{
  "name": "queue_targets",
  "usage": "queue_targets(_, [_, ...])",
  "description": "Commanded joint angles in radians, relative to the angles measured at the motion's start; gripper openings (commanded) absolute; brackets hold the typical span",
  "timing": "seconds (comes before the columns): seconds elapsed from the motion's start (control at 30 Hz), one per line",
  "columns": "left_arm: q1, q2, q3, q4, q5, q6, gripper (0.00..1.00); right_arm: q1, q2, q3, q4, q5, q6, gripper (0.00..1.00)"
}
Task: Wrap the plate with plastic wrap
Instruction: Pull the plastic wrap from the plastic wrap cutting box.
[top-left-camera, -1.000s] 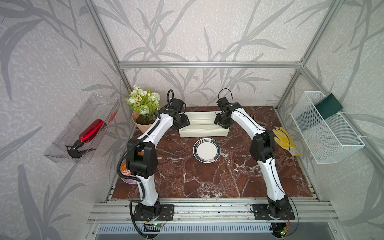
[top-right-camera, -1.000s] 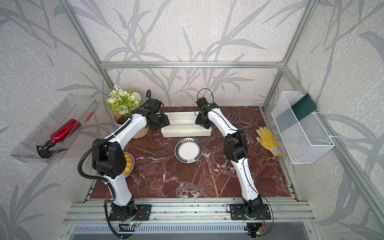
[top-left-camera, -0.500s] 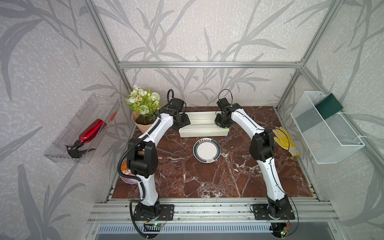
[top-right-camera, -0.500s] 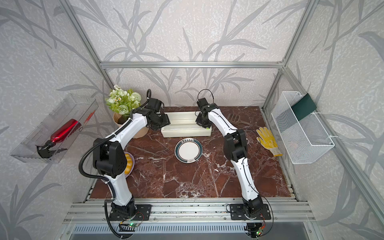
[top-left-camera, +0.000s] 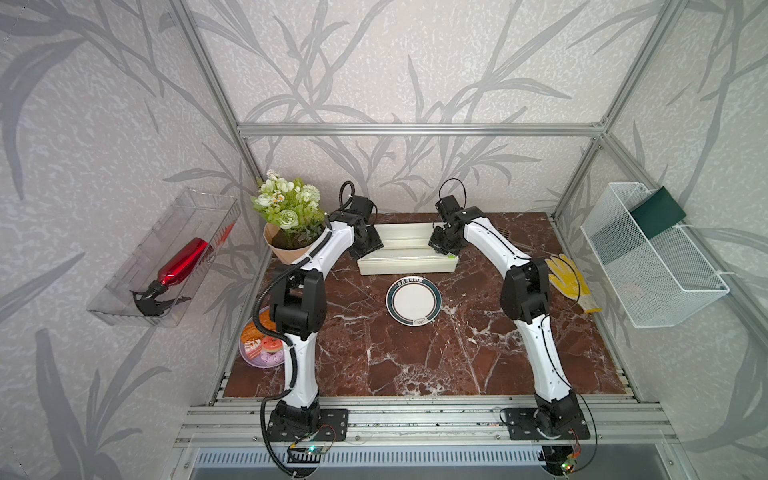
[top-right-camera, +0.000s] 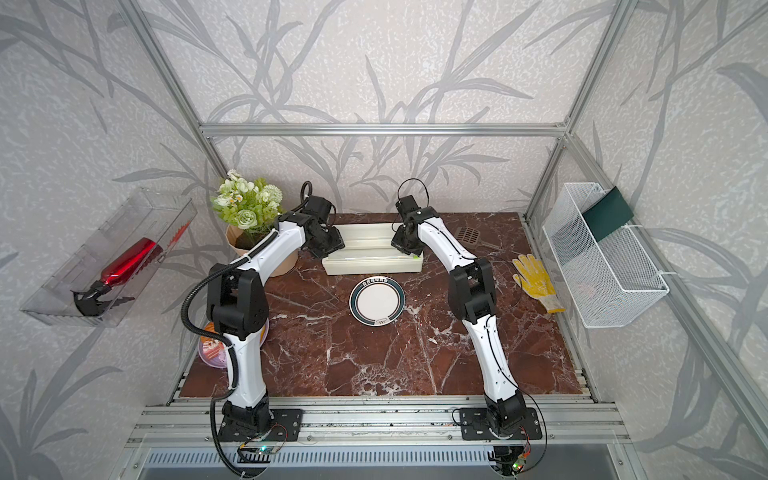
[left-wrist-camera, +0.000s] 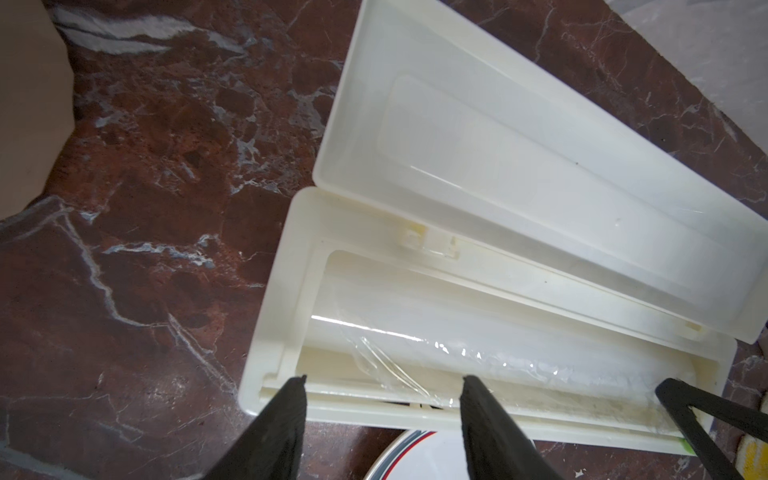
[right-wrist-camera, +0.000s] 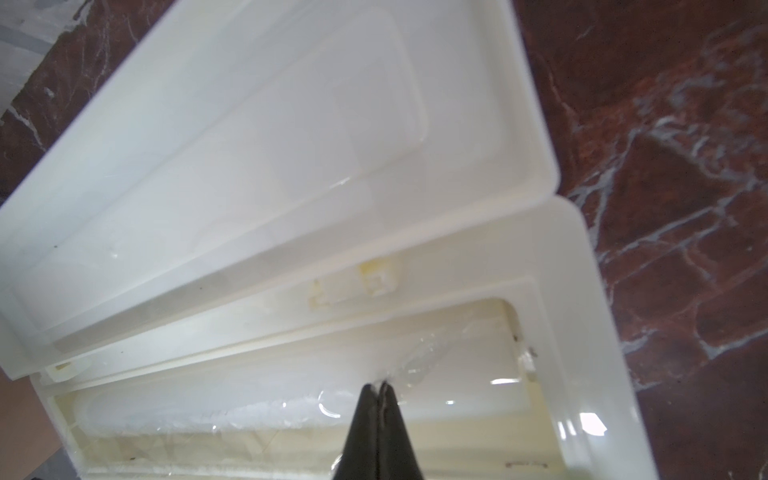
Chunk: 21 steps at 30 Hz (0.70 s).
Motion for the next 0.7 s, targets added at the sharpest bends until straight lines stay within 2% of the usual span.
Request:
queue_targets(0.0, [0.005,0.008,0.028,-0.037,-0.018,-0.039,0.57,-0.004,-0.001,-0.041,0.004,0.002,-0.003,0.00])
queue_targets(0.2, [0.005,0.026,0.005,-0.016,-0.015,-0.054,0.50,-0.004,-0.005,-0.061,0.018,-0.003,0.001,0.00])
queue_targets(0.67, [0.005,0.098,0.019,0.000,-0.017,-0.055,0.49,-0.007,-0.002,-0.100,0.044,-0.011,0.007,0.00])
